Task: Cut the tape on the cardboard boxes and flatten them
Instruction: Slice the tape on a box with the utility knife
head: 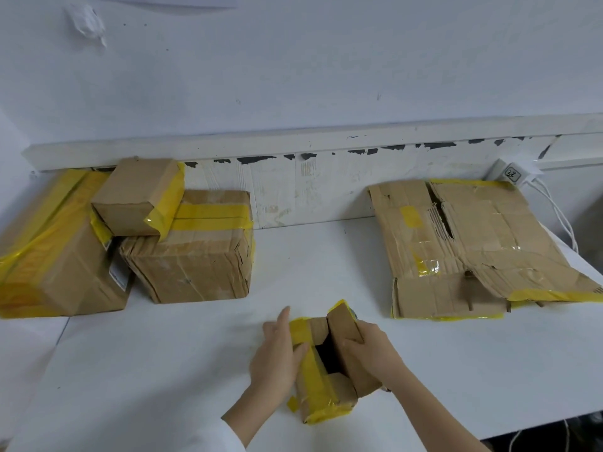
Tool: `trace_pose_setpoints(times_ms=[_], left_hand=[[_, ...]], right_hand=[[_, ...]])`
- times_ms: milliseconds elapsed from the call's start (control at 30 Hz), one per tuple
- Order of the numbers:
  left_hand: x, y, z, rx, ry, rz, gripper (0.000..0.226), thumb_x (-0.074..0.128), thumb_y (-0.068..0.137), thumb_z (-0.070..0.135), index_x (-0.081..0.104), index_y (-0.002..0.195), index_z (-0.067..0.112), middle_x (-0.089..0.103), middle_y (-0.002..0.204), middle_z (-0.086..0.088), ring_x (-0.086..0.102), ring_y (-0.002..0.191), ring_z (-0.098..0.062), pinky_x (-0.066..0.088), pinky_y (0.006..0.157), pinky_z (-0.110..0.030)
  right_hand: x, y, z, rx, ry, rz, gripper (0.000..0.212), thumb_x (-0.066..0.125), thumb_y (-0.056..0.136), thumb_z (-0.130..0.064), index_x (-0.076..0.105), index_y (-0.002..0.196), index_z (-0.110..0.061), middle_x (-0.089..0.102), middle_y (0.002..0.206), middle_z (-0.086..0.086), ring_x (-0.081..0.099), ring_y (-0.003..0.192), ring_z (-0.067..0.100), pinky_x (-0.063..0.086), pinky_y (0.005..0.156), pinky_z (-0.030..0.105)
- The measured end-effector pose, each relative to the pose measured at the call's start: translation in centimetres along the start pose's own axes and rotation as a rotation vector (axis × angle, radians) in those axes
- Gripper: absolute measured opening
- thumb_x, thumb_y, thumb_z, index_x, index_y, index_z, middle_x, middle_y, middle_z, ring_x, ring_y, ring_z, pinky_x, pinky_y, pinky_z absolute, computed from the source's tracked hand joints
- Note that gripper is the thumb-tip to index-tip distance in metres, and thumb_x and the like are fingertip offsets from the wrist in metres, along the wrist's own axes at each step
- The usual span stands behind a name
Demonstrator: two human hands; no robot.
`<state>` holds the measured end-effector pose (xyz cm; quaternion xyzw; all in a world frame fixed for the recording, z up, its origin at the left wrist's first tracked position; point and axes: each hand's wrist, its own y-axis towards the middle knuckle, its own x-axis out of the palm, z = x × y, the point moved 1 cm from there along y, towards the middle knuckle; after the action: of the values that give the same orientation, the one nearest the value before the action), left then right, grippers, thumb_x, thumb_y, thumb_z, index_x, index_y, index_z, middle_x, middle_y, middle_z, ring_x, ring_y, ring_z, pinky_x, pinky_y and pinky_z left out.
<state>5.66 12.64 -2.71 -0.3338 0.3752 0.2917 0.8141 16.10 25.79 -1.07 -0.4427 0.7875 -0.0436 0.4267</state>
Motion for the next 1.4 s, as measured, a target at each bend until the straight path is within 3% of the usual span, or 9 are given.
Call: trace_pose_setpoints(times_ms=[167, 333, 667, 767, 900, 1033, 1167, 1267, 1400], left_hand=[[0.2, -0.3, 2.9, 0.014, 0.31, -0.019, 0.07, 0.046, 0.085, 0.065, 0.033, 0.13, 0.013, 0.04, 0.123, -0.007, 0.057, 0.105, -0.023, 0.04, 0.07, -0.027], [0.7, -0.6, 3.8, -0.03, 0.347, -0.149, 0.088, 0.055, 0.088, 0.037, 0.001, 0.147, 0.001, 0.011, 0.148, -0.029, 0.055, 0.113, -0.031, 0.044, 0.082, -0.029], [-1.4, -1.3, 0.8, -0.058, -0.19, -0.237, 0.068, 0.042, 0.095, 0.018, 0.005, 0.151, 0.01, 0.004, 0.159, -0.008, 0.014, 0.144, -0.024, 0.02, 0.112, -0.028], [-1.0, -0.9, 0.2, -0.106, -0.43, -0.139, 0.047, 0.035, 0.09, 0.003, 0.039, 0.137, 0.005, 0.055, 0.119, -0.009, 0.053, 0.106, -0.023, 0.045, 0.087, -0.032], [-0.3, -0.7, -1.0, -0.261, -0.705, 0.01, 0.018, 0.033, 0.085, -0.004, 0.048, 0.09, 0.003, 0.042, 0.076, -0.007, 0.039, 0.067, -0.019, 0.029, 0.065, -0.03], [0.5, -1.9, -2.1, -0.235, -0.713, 0.131, 0.05, 0.035, 0.088, -0.002, 0.033, 0.13, 0.025, 0.055, 0.102, -0.001, 0.051, 0.072, -0.017, 0.037, 0.062, -0.029], [2.8, -3.0, -2.3, -0.002, -0.511, 0.319, 0.061, 0.038, 0.087, -0.01, 0.034, 0.139, 0.02, 0.03, 0.139, 0.0, 0.052, 0.085, 0.001, 0.039, 0.069, -0.008], [3.7, -2.6, -2.3, -0.002, -0.414, 0.324, 0.051, 0.038, 0.092, -0.002, 0.037, 0.139, 0.017, 0.028, 0.145, -0.005, 0.056, 0.098, -0.02, 0.047, 0.082, -0.031], [3.9, -2.5, -2.3, 0.012, -0.101, 0.395, 0.048, 0.05, 0.094, 0.031, 0.039, 0.141, 0.023, 0.019, 0.153, -0.002, 0.014, 0.142, -0.019, 0.016, 0.111, -0.034]], right_hand=[[0.8, -0.4, -1.2, -0.034, -0.198, 0.072, 0.001, 0.043, 0.093, -0.015, 0.043, 0.093, -0.014, 0.062, 0.104, 0.011, 0.057, 0.097, 0.027, 0.038, 0.069, 0.026], [1.2, -0.6, -1.8, -0.044, -0.273, 0.086, 0.008, 0.038, 0.094, -0.01, 0.041, 0.102, -0.011, 0.062, 0.107, 0.013, 0.058, 0.098, 0.029, 0.039, 0.068, 0.029], [1.3, -0.7, -1.3, -0.055, -0.286, 0.12, 0.033, 0.039, 0.098, -0.014, 0.041, 0.129, -0.005, 0.061, 0.108, 0.011, 0.059, 0.1, 0.027, 0.045, 0.08, 0.03], [1.3, -0.8, -1.2, -0.044, -0.246, 0.127, 0.022, 0.037, 0.097, -0.013, 0.045, 0.117, -0.01, 0.062, 0.105, 0.012, 0.06, 0.095, 0.028, 0.046, 0.078, 0.031], [1.4, -0.7, -0.9, -0.047, -0.208, 0.125, 0.016, 0.039, 0.096, -0.013, 0.045, 0.11, -0.008, 0.062, 0.103, 0.012, 0.06, 0.091, 0.027, 0.047, 0.077, 0.032], [1.9, -0.4, 0.3, -0.033, -0.066, 0.154, 0.034, 0.045, 0.093, -0.014, 0.043, 0.127, -0.007, 0.062, 0.101, 0.007, 0.055, 0.083, 0.022, 0.045, 0.071, 0.03], [2.3, -1.0, 2.0, -0.079, 0.164, 0.156, 0.059, 0.049, 0.096, -0.019, 0.021, 0.148, -0.024, 0.059, 0.114, 0.005, 0.057, 0.1, 0.022, 0.047, 0.085, 0.032], [2.9, -0.9, 2.3, -0.129, 0.025, 0.133, 0.056, 0.035, 0.101, -0.027, 0.008, 0.151, -0.025, 0.04, 0.138, 0.006, 0.053, 0.113, 0.021, 0.044, 0.092, 0.03], [3.3, -0.4, 2.1, -0.176, -0.072, 0.069, 0.061, 0.029, 0.101, -0.038, -0.002, 0.151, -0.021, 0.019, 0.155, 0.0, 0.036, 0.134, 0.019, 0.037, 0.102, 0.031]])
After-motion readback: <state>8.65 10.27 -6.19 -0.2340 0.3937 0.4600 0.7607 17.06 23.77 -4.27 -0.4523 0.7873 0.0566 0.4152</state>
